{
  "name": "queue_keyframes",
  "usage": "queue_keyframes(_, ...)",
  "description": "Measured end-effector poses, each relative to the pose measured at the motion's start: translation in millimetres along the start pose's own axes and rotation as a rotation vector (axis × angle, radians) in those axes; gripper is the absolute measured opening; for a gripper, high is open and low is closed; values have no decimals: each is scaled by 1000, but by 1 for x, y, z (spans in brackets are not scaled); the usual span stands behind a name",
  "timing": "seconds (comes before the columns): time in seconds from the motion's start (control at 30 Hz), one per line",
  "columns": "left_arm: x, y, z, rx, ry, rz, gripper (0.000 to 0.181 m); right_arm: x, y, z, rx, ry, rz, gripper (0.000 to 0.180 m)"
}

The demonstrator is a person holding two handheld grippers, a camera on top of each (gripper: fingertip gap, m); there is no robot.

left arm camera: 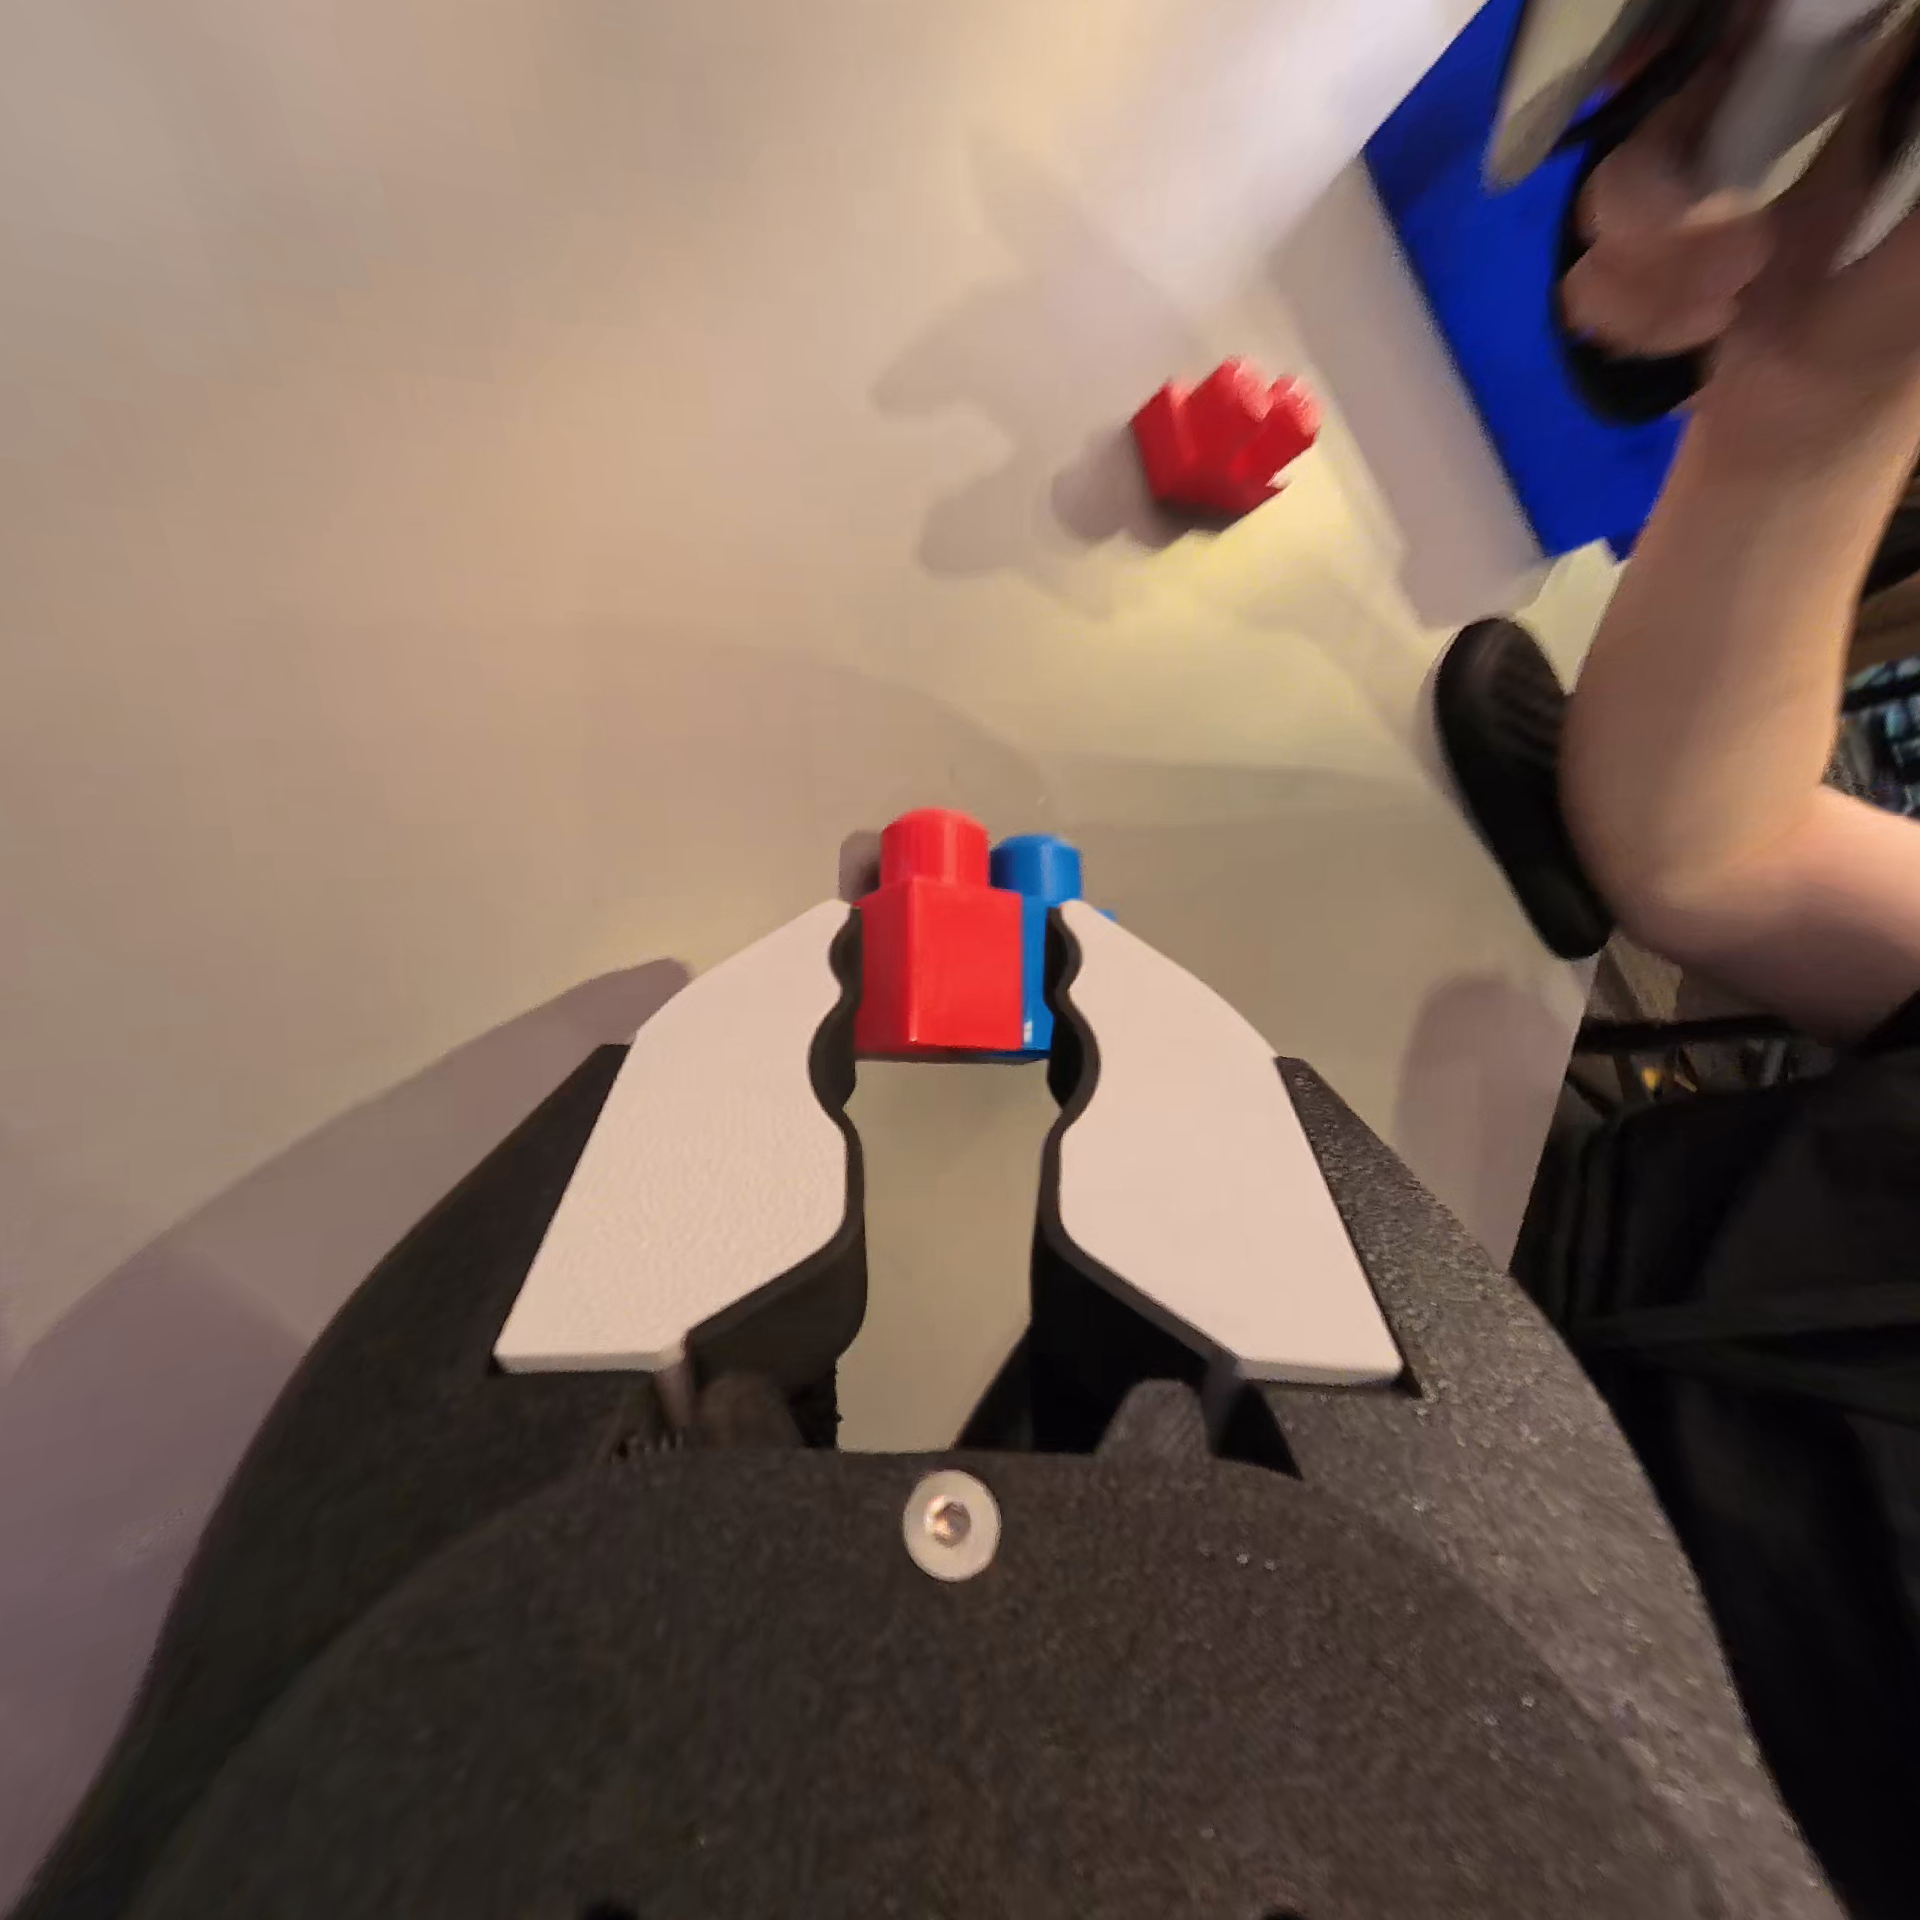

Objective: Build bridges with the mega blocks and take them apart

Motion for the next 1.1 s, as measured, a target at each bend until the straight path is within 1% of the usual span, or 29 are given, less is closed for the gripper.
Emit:
queue_keyframes(0.1, -14, 8, 3, -40, -46, 18, 41, -1, 0, 0, 2, -1, 1, 57)
queue_keyframes(0.17, -27, 12, 5, -95, -136, 75, 42, -1, 1, 0, 3, -1, -1, 57)
queue_keyframes(0.23, -42, 20, 8, -172, -291, 196, 42, -2, 1, 0, -1, -2, -3, 56)
queue_keyframes(0.33, -59, 36, 7, -273, -526, 455, 46, -4, 2, 0, -3, -7, -3, 56)
queue_keyframes(0.4, -68, 35, -3, -306, -611, 554, 41, -4, 1, -1, 1, -11, -3, 56)
queue_keyframes(0.43, -69, 30, -12, -277, -628, 574, 41, -4, 1, -2, 3, -11, -1, 56)
queue_keyframes(0.47, -66, 23, -22, -226, -620, 588, 47, -3, 0, -2, 7, -10, 1, 56)
queue_keyframes(0.5, -63, 16, -31, -177, -603, 590, 57, -2, 0, -3, 12, -9, 3, 57)
queue_keyframes(0.57, -55, 2, -47, -92, -558, 566, 71, 0, -1, -4, 20, -5, 5, 57)
queue_keyframes(0.63, -45, -7, -54, -44, -499, 562, 90, 1, -1, -5, 19, -2, 7, 56)
queue_keyframes(0.67, -42, -13, -57, -22, -463, 534, 93, 2, -1, -5, 21, -2, 9, 56)
queue_keyframes(0.77, -37, -24, -56, 13, -381, 449, 96, 3, -1, -6, 29, 1, 14, 56)
queue_keyframes(0.83, -33, -27, -51, 14, -357, 417, 93, 4, 0, -7, 36, 1, 19, 56)
queue_keyframes(0.97, -18, -26, -42, 13, -336, 441, 92, 3, 1, -7, 39, -2, 22, 56)
queue_keyframes(1.1, -14, -30, -40, 29, -326, 449, 93, 2, 2, -6, 37, -9, 27, 55)
Point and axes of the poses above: each gripper's, where its closed fingertips meet, y back along the fingers, z out of its top, x = y × z across the jaws, the point moved 1 cm from there along y, back along the fingers, and after that the axes turned 3 degrees about -z, right-handed, at the moved point
